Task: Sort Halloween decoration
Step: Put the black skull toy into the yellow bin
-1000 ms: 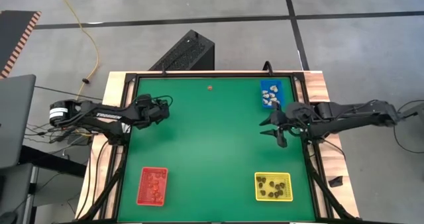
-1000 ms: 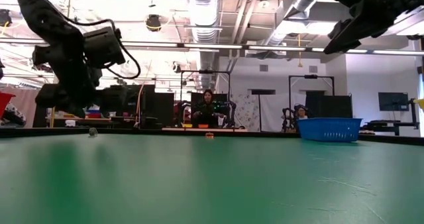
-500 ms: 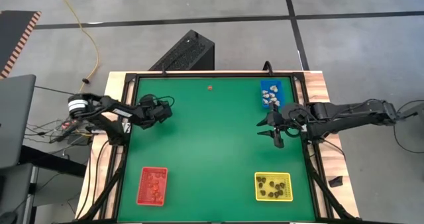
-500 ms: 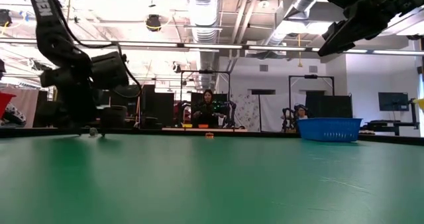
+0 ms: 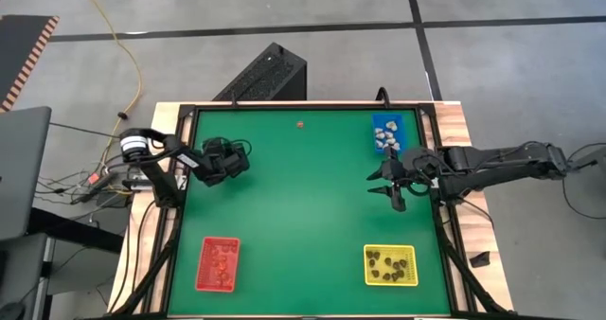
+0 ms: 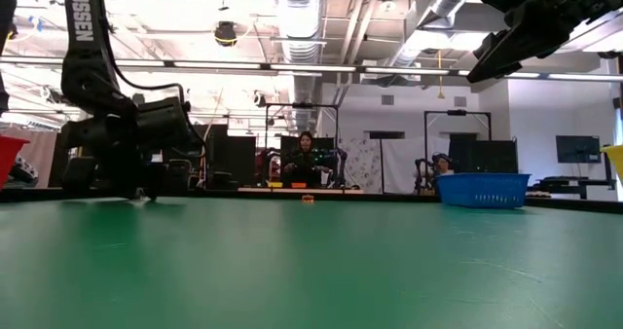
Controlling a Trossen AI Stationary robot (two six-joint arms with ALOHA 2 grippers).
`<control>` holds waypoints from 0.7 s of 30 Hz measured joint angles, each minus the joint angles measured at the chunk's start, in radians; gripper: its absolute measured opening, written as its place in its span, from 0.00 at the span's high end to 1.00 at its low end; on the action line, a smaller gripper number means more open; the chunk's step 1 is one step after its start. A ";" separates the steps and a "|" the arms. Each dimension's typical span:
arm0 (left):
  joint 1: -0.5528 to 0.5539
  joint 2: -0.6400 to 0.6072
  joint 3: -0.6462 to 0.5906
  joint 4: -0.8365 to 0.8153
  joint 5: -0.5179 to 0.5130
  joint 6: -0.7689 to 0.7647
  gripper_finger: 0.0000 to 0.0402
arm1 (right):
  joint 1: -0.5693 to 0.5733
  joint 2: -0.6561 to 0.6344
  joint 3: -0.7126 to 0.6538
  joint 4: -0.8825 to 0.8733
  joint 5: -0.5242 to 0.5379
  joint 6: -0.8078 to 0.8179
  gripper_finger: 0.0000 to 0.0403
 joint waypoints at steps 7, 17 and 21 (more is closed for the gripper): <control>-0.053 0.004 0.000 0.007 -0.018 -0.010 0.88 | 0.000 -0.003 0.000 -0.009 -0.007 0.001 0.51; -0.279 -0.172 0.055 0.312 0.135 0.287 0.88 | 0.001 -0.073 0.000 -0.066 -0.021 0.027 0.51; -0.406 -0.152 0.156 0.624 0.376 0.570 0.88 | -0.002 -0.097 0.000 -0.066 -0.019 0.022 0.51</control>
